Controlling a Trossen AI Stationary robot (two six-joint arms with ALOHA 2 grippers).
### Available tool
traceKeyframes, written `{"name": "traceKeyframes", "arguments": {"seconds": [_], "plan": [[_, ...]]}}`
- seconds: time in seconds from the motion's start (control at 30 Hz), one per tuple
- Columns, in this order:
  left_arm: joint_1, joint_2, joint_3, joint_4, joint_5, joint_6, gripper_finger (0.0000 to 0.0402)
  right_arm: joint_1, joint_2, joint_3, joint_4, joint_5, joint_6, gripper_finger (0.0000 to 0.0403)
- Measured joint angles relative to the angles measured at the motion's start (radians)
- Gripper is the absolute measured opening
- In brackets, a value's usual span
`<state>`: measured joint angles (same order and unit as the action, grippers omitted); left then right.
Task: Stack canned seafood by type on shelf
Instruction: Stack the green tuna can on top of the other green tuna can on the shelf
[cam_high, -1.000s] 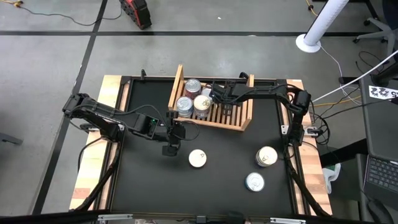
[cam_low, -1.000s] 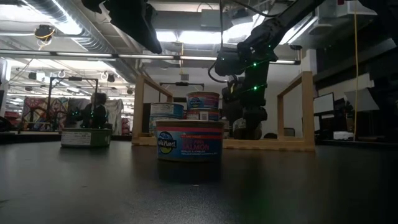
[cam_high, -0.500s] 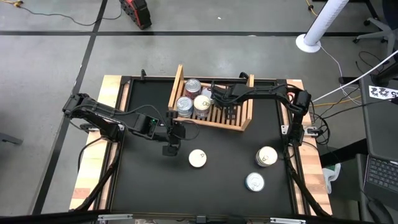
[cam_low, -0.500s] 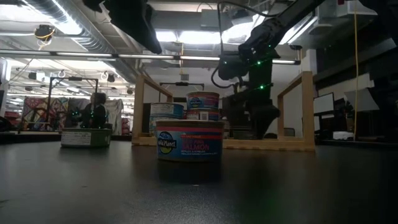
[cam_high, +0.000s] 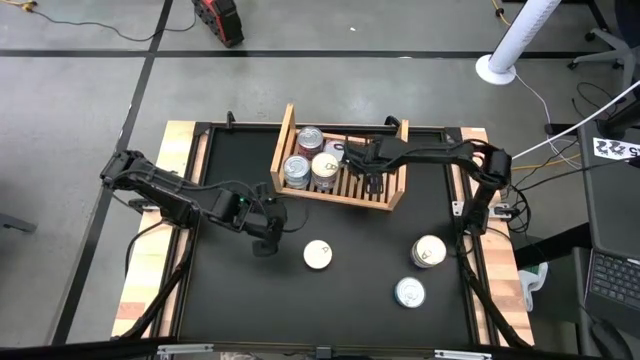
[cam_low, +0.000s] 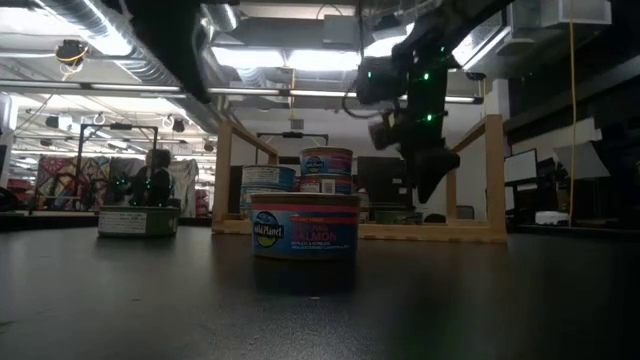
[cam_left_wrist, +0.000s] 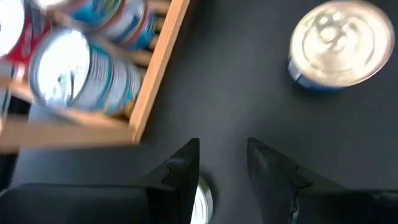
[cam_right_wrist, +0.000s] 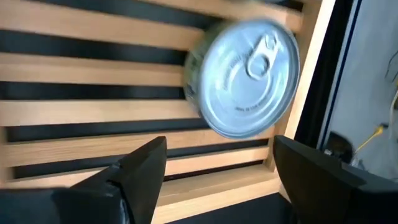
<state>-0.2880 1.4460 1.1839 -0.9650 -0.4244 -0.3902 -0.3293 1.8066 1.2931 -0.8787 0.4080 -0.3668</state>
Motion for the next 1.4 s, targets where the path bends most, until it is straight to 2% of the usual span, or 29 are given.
{"name": "traceKeyframes", "arguments": {"seconds": [0.2, 0.5, 0.77, 0.97, 1.2, 1.4], "plan": [[-0.033, 0.000, -0.023, -0.071, -0.001, -0.195, 0.0127, 0.105, -0.051, 0.000, 0.002, 0.000, 0.001, 0.0292], [-0.082, 0.000, -0.193, -0.043, -0.002, -0.295, 0.0127, 0.274, -0.059, 0.000, 0.061, 0.000, 0.003, 0.0292], [-0.078, 0.000, -0.363, 0.113, -0.013, -0.247, 0.0127, 0.390, -0.059, 0.000, 0.220, -0.001, -0.004, 0.0292], [-0.078, 0.000, -0.442, 0.236, -0.094, -0.196, 0.0127, 0.440, -0.059, 0.000, 0.387, -0.004, -0.006, 0.0292], [-0.078, 0.000, -0.478, 0.283, -0.132, -0.182, 0.0127, 0.440, -0.057, 0.001, 0.519, -0.135, -0.008, 0.0292], [-0.078, 0.000, -0.534, 0.352, -0.142, -0.154, 0.0127, 0.440, -0.052, 0.001, 0.605, -0.160, -0.008, 0.0292]]}}
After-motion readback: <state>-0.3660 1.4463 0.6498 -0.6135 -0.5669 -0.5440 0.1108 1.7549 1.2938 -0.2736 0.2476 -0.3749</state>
